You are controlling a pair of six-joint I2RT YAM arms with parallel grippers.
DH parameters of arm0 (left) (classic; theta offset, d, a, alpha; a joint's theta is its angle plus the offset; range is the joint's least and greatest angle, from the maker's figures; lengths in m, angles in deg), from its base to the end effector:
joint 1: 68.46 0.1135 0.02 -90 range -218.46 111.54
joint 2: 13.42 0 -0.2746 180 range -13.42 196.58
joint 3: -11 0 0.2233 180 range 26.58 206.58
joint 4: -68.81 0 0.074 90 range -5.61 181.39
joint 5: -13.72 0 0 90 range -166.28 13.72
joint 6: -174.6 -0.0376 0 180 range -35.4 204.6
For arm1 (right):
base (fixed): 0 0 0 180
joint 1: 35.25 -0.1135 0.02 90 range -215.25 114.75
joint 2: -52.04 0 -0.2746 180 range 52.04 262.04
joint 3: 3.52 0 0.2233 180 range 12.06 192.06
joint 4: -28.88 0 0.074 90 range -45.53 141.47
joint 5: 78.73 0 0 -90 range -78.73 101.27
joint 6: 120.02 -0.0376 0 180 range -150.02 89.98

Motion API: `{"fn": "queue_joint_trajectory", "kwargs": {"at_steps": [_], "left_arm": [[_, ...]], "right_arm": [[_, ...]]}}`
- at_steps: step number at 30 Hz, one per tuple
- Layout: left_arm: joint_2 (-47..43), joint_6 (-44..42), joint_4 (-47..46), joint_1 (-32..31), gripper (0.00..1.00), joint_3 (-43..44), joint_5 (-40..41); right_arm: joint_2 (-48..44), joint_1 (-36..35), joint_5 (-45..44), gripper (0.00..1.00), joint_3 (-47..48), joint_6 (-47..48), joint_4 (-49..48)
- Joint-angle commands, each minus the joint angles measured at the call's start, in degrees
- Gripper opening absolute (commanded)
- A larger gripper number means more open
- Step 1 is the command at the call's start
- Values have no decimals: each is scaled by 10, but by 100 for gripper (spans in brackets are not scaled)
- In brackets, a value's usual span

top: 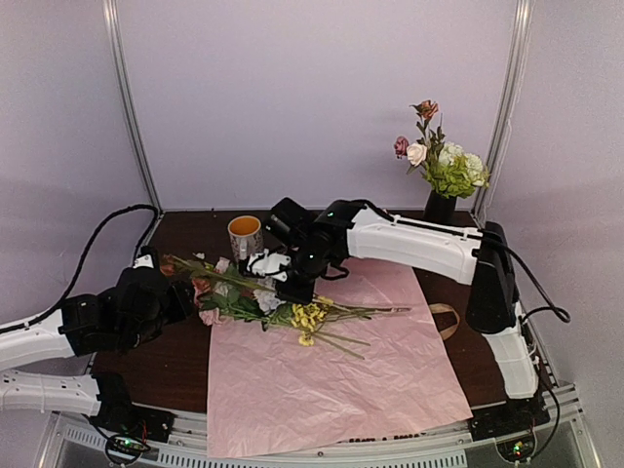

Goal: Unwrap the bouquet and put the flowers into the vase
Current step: Pick up the fake flower from the flattened wrapping paper, then pass from the right arm to the left

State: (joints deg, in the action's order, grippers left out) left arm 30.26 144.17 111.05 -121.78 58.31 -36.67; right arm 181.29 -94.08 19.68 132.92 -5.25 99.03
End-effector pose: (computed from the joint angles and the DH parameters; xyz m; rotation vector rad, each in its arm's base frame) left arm 0.0937 -0.0857 0.2530 -0.4707 2.0459 -0.4177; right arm 0.2364 0.4014 0.2551 -1.8404 1.9865 0.3810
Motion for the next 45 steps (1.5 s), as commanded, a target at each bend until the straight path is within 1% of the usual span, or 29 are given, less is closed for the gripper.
{"fn": "queue_joint_trajectory", "kwargs": {"at_steps": [1, 3, 5, 8, 10, 11, 12, 13, 17, 21, 25, 28, 32, 33, 35, 38, 40, 43, 45], "left_arm": [[-19, -29, -19, -1, 53, 6, 15], [-31, -61, -41, -1, 54, 4, 10], [-45, -115, -96, -1, 54, -7, -16], [-64, -210, -245, -2, 57, -41, -100], [-62, -247, -340, -1, 60, -58, -144], [-55, -258, -384, -1, 61, -61, -155], [-17, -295, -452, -1, 63, -55, -179], [3, -309, -474, -1, 63, -47, -191], [82, -318, -558, 0, 64, -10, -218], [156, -278, -577, 2, 63, 29, -210], [200, -260, -657, 3, 62, 29, -230], [226, -255, -669, 4, 56, 42, -239], [241, -246, -694, 6, 50, 47, -259], [243, -245, -698, 7, 47, 47, -263], [242, -241, -704, 7, 37, 44, -267], [237, -239, -716, 7, 16, 34, -265], [231, -237, -721, 8, 10, 27, -256], [212, -240, -724, 9, 2, 18, -244], [195, -241, -721, 9, 0, 10, -233]], "right_arm": [[-84, 9, 56, 0, 29, -36, 8], [-98, 19, 89, 0, 24, -57, 4], [-111, 30, 135, 0, 11, -78, -8], [-122, 43, 183, 0, -10, -101, -39], [-120, 50, 228, 0, -10, -108, -42], [-118, 54, 259, 0, -10, -112, -44], [-116, 59, 295, 0, -12, -125, -54], [-115, 59, 298, 0, -12, -127, -54], [-110, 60, 304, 0, -10, -125, -47], [-116, 60, 314, 0, -21, -122, -47], [-126, 60, 317, 0, -45, -123, -53], [-132, 59, 321, 0, -56, -121, -53], [-138, 60, 317, 0, -66, -122, -58], [-140, 60, 316, 0, -67, -122, -59], [-143, 61, 314, 0, -69, -121, -60], [-145, 63, 312, 0, -75, -118, -58], [-154, 65, 308, 10, -91, -111, -51], [-187, 76, 288, 34, -158, -72, -37], [-223, 83, 256, 41, -240, -41, -41]]}}
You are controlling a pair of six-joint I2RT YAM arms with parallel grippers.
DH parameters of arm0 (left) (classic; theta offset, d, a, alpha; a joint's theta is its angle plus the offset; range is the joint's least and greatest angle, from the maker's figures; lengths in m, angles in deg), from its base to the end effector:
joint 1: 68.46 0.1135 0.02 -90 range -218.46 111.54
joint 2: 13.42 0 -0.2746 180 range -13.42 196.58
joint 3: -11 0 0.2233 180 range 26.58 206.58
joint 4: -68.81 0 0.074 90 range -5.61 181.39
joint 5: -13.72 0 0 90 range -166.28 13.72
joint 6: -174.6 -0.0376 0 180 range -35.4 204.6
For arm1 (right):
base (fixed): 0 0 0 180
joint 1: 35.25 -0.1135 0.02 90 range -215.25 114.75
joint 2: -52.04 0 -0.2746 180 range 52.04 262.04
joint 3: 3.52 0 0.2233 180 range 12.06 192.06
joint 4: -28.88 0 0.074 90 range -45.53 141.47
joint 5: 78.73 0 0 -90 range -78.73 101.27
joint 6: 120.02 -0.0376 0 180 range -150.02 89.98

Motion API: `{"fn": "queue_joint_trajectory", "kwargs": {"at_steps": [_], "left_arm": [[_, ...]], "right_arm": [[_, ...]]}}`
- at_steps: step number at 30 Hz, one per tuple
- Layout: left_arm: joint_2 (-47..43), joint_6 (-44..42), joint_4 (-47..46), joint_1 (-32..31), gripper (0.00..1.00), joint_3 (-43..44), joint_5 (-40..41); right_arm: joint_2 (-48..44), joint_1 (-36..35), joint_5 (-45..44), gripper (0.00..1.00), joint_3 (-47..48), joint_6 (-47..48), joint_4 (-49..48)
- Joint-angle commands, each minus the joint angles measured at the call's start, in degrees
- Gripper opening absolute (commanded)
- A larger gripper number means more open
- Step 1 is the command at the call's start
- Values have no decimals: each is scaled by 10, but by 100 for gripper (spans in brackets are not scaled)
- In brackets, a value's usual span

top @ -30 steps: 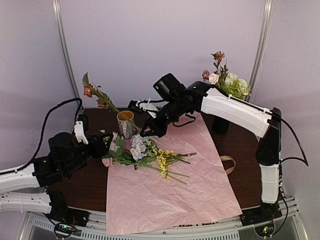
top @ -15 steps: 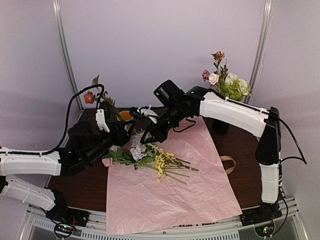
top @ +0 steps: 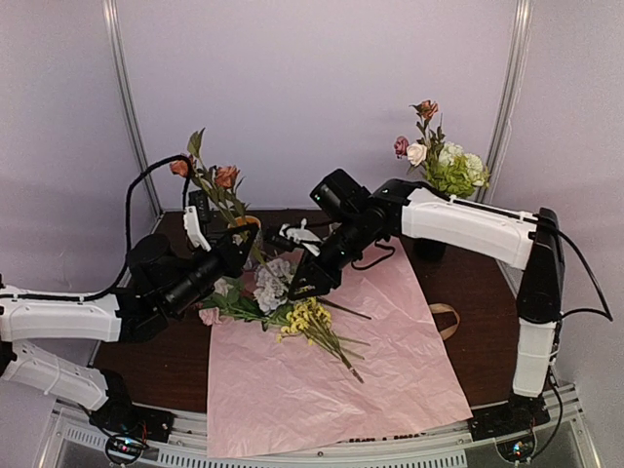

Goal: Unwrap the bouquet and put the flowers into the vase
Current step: Pass from the right arm to the left, then pass from the left arm to the right

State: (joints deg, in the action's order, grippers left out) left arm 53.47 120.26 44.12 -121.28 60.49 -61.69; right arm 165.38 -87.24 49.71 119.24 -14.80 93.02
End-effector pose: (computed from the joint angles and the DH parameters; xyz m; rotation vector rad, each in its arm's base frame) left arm 0.1494 -0.1813 0.3133 0.0082 1.5404 -1.0684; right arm 0.2333 0.3365 0.3177 -1.6488 1.9698 1.1007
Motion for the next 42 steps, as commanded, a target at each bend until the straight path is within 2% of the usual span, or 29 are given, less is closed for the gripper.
{"fn": "queue_joint_trajectory", "kwargs": {"at_steps": [1, 5, 9, 12, 14, 18, 24, 28, 36, 42], "left_arm": [[-47, -2, -49, 4, 0, -15, 22], [-83, -9, -36, 6, 0, -25, 44], [-104, -25, -6, 9, 0, -18, 52], [-107, -54, 62, 9, 0, 14, 32], [-97, -79, 110, 9, 0, 41, 3], [-64, -115, 167, 10, 0, 90, -92], [-20, -106, 139, 10, 0, 125, -188], [10, -105, 146, 10, 0, 163, -245], [41, -73, 101, 10, 0, 182, -290], [56, -51, 70, 9, 0, 180, -300]], "right_arm": [[-84, 20, -49, 42, -153, 63, 7], [-143, 33, -62, 44, -336, 79, -30], [-168, 35, -66, 45, -387, 98, -24], [-192, 60, -50, 44, -350, 126, 16], [-205, 93, -3, 46, -298, 142, 50], [-214, 129, 80, 49, -172, 104, 51], [-180, 120, 150, 53, -57, -1, -34], [-137, 96, 161, 53, 12, -26, -20], [-88, 46, 141, 54, 63, -57, -17], [-81, 44, 164, 50, 63, -89, -47]]}}
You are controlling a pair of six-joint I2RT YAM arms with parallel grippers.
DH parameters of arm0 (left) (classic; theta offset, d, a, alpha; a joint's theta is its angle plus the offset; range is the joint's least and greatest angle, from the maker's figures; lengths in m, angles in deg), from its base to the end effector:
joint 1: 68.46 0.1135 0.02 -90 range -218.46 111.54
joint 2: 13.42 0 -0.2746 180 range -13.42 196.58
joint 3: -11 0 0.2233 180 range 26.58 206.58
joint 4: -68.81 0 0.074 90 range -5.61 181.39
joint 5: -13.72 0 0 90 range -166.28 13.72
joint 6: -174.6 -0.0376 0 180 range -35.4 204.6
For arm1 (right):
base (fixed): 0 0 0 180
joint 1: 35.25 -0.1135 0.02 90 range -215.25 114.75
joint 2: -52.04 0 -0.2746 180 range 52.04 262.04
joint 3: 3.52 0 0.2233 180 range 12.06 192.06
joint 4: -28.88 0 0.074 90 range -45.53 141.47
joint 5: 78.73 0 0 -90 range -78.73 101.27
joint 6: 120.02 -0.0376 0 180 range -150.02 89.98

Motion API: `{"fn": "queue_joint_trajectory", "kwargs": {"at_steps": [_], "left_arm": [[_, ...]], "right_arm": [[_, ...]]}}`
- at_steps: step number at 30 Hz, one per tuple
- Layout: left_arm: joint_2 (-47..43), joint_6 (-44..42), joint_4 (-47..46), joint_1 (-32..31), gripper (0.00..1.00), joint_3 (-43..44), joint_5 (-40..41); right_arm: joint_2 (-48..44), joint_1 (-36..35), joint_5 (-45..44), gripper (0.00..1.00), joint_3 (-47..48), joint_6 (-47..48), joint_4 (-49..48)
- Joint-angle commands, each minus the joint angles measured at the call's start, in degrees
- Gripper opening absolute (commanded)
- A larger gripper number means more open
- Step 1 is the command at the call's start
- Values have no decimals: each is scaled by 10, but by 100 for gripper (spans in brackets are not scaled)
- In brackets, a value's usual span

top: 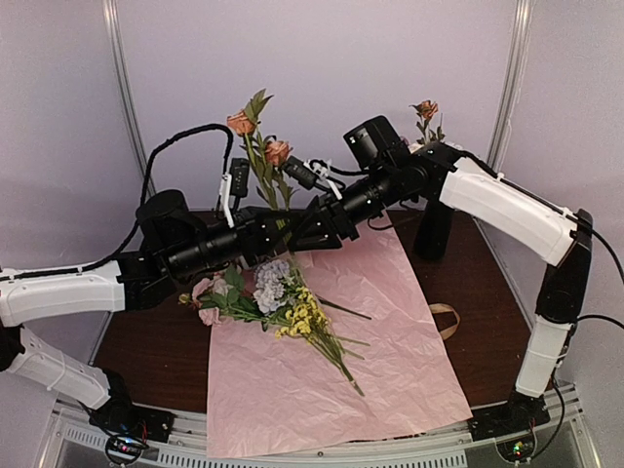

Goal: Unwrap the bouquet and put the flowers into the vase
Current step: Pass from the left arm to the right

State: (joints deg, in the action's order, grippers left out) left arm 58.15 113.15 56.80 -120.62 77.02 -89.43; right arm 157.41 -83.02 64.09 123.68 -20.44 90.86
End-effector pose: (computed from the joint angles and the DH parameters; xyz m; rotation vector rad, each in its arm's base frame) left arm 0.1560 -0.2148 0.3649 0.5261 1.5143 -1.2923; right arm 0.2292 0.2971 0.3989 -1.5289 1.7178 1.3922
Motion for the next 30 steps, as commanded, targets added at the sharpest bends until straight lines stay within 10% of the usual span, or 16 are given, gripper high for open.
{"fn": "queue_joint_trajectory", "kwargs": {"at_steps": [1, 5, 17, 23, 30], "left_arm": [[11, 23, -62, 3, 0, 14, -23], [16, 29, -73, 3, 0, 15, -24], [18, 39, -78, 3, 1, 22, -15], [9, 18, -20, 3, 50, 31, 26], [-45, -37, 63, 2, 60, 14, 20]], "right_arm": [[1, 1, 24, 47, 19, -36, -28], [8, -1, 37, 25, 16, -52, -36], [7, -1, 40, 4, 7, -61, -44], [-7, 15, 43, 0, 18, -55, -46], [-71, 119, 54, 0, -21, -67, -106]]}}
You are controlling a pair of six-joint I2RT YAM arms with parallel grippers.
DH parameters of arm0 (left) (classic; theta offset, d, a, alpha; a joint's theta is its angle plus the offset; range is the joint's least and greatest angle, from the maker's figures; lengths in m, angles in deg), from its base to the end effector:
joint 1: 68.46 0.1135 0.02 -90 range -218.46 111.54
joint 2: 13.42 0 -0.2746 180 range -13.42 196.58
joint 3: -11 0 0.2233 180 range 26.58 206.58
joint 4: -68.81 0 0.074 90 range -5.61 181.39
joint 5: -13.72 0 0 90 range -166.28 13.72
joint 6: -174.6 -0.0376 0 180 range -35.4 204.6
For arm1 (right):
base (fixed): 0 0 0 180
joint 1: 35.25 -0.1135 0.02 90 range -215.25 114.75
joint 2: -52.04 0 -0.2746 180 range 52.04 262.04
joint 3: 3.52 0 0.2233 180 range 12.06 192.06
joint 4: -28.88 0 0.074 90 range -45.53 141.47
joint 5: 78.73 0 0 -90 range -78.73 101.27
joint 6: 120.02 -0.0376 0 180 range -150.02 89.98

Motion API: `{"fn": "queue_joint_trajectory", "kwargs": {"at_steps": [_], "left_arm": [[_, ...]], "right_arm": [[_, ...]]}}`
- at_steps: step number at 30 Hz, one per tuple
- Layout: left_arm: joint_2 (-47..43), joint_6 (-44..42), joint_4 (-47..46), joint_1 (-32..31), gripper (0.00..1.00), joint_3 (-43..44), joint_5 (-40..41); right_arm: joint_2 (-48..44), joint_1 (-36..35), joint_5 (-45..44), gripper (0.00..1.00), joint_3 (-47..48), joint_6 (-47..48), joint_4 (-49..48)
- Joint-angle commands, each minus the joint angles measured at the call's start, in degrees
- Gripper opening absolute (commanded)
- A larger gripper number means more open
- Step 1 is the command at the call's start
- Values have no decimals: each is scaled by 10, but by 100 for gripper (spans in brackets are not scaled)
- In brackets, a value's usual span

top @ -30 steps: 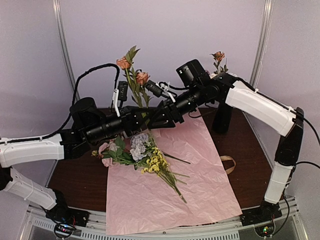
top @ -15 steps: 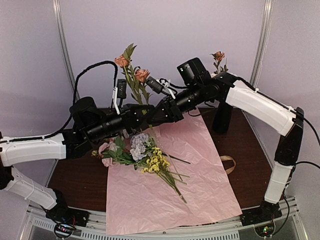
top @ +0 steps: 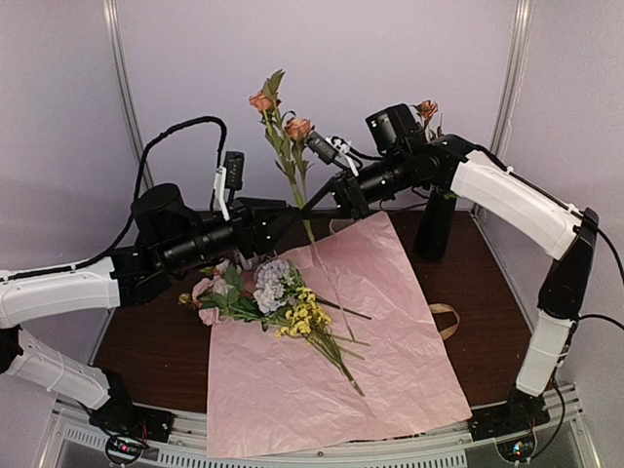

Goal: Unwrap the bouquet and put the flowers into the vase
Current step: Pass from the left arm to the right, then place the fake flower in the vase.

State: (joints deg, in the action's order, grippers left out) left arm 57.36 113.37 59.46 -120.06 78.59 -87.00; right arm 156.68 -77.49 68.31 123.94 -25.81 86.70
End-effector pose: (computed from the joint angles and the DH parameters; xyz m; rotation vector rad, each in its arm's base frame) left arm 0.1578 -0.2103 0.3723 0.4778 1.5265 -1.2573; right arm 0.2546 0.2738 0.4116 -1.3916 1.7172 1.4534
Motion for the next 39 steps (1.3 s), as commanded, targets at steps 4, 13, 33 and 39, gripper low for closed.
{"fn": "queue_joint_trajectory", "kwargs": {"at_steps": [4, 13, 33, 39], "left_arm": [[-43, -42, 66, -4, 61, -3, -13], [-13, -38, 76, -4, 60, 17, -8], [18, -45, 131, -4, 59, 57, 4], [30, -46, 132, -3, 59, 65, 7]], "right_arm": [[-137, 140, 10, 0, -99, -46, -200], [-162, 278, -66, 0, -65, 30, -212], [-87, 406, -150, 0, 14, 122, -251], [-76, 421, -157, 0, 25, 135, -249]]}}
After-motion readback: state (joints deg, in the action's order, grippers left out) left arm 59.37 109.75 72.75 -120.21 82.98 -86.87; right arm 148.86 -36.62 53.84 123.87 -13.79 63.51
